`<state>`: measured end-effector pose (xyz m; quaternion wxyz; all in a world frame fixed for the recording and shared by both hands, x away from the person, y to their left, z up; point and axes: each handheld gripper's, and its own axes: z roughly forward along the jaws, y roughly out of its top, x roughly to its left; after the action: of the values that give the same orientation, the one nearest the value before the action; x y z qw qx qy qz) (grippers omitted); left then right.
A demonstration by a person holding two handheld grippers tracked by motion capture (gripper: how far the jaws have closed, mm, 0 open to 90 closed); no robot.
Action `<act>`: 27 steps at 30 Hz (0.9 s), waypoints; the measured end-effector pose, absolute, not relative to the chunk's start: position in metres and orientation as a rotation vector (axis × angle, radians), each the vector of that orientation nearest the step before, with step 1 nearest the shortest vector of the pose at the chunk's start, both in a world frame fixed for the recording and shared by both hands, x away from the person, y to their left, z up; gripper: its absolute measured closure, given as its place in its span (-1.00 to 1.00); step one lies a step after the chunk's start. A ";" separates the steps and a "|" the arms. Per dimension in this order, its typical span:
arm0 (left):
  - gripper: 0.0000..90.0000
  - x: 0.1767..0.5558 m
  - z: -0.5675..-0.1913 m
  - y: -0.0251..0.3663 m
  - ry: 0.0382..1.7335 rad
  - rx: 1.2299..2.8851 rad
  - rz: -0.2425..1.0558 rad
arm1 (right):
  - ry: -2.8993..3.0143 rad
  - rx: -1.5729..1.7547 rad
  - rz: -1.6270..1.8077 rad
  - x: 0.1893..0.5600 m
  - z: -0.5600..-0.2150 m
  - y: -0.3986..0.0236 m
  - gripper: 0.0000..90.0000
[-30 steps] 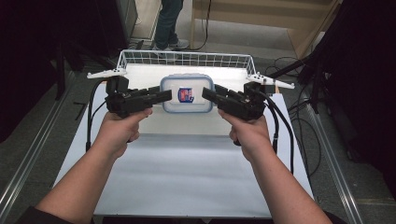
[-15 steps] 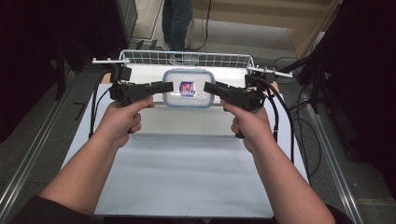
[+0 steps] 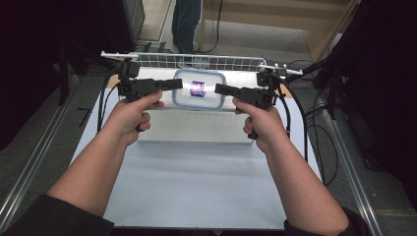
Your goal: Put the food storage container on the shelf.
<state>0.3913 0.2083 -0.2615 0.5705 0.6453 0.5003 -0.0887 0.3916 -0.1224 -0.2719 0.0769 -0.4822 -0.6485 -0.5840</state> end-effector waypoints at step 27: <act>0.14 0.418 -0.280 0.197 1.247 1.492 -0.200 | -1.860 -1.568 -1.720 0.426 -0.288 -0.124 0.10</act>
<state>0.4177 0.1967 -0.2800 0.5592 0.6327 0.5290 -0.0848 0.4259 -0.1238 -0.2884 0.0809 -0.5245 -0.6222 -0.5755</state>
